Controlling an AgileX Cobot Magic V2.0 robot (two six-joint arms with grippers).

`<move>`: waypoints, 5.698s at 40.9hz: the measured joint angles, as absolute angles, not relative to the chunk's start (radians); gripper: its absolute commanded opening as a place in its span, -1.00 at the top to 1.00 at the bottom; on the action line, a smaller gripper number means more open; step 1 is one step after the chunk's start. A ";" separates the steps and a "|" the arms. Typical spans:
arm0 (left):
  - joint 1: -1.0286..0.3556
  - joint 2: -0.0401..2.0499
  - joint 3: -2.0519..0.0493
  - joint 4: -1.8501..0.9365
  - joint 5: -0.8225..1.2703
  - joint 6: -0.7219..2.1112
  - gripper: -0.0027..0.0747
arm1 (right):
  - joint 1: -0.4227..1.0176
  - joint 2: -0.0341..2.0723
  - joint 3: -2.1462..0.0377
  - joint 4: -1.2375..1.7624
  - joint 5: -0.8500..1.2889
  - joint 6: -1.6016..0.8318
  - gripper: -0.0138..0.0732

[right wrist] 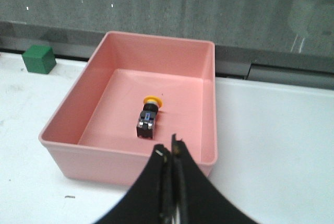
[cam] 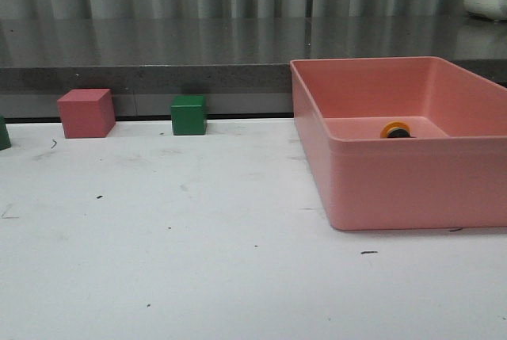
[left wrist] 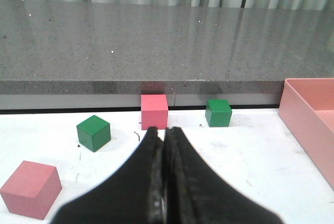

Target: Place and stand button with both arms

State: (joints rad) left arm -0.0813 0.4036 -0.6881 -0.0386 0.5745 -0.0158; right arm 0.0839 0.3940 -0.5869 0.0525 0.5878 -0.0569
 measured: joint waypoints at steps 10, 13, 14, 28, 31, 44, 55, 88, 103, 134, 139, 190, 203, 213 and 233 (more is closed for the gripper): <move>-0.081 0.474 -0.686 -0.046 0.576 -0.016 0.98 | 0.084 0.478 -0.583 0.052 0.612 -0.057 0.89; -0.081 0.488 -0.686 -0.047 0.576 -0.016 0.94 | 0.084 0.502 -0.580 0.052 0.626 -0.057 0.64; -0.081 0.494 -0.686 -0.047 0.576 -0.016 0.86 | 0.084 0.511 -0.579 0.052 0.629 -0.057 0.54; -0.081 0.514 -0.686 -0.047 0.576 -0.016 -0.38 | 0.084 0.551 -0.579 0.052 0.645 -0.057 -0.62; -0.083 0.514 -0.686 -0.047 0.576 -0.016 -0.34 | 0.084 0.551 -0.579 0.052 0.645 -0.057 -0.61; -0.241 0.514 -0.722 -0.047 0.613 -0.016 -0.34 | 0.084 0.625 -0.679 0.076 0.725 -0.057 -0.61; -0.430 0.514 -0.727 -0.036 0.620 -0.015 -0.34 | 0.092 0.836 -0.840 0.140 0.813 -0.076 -0.61; -0.490 0.514 -0.727 -0.030 0.620 -0.014 -0.34 | 0.222 1.721 -1.413 -0.050 0.969 0.114 -0.61; -0.490 0.514 -0.727 -0.030 0.620 -0.013 -0.34 | 0.222 2.024 -1.659 -0.105 1.050 0.210 -0.61; -0.490 0.514 -0.727 -0.029 0.620 -0.011 -0.34 | 0.189 2.157 -1.728 -0.033 1.042 0.248 0.22; -0.490 0.514 -0.727 -0.029 0.620 -0.009 -0.34 | 0.189 2.155 -1.729 -0.030 1.049 0.248 0.22; -0.490 0.514 -0.727 -0.028 0.620 -0.008 -0.34 | 0.734 1.988 -1.828 -0.061 1.193 0.498 0.20; -0.490 0.514 -0.727 -0.028 0.620 -0.008 -0.34 | 0.786 2.225 -2.080 -0.064 1.228 0.609 0.20; -0.490 0.514 -0.727 -0.028 0.620 -0.008 -0.34 | 0.784 2.316 -2.162 -0.064 1.229 0.730 0.20; -0.490 0.514 -0.727 -0.028 0.620 -0.008 -0.34 | 0.784 2.403 -2.170 -0.055 1.230 0.779 0.19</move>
State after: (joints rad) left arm -0.4895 0.5138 -0.7268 -0.0278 0.6196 -0.0083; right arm 0.7839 2.4030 -2.1703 -0.0547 1.2298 0.7789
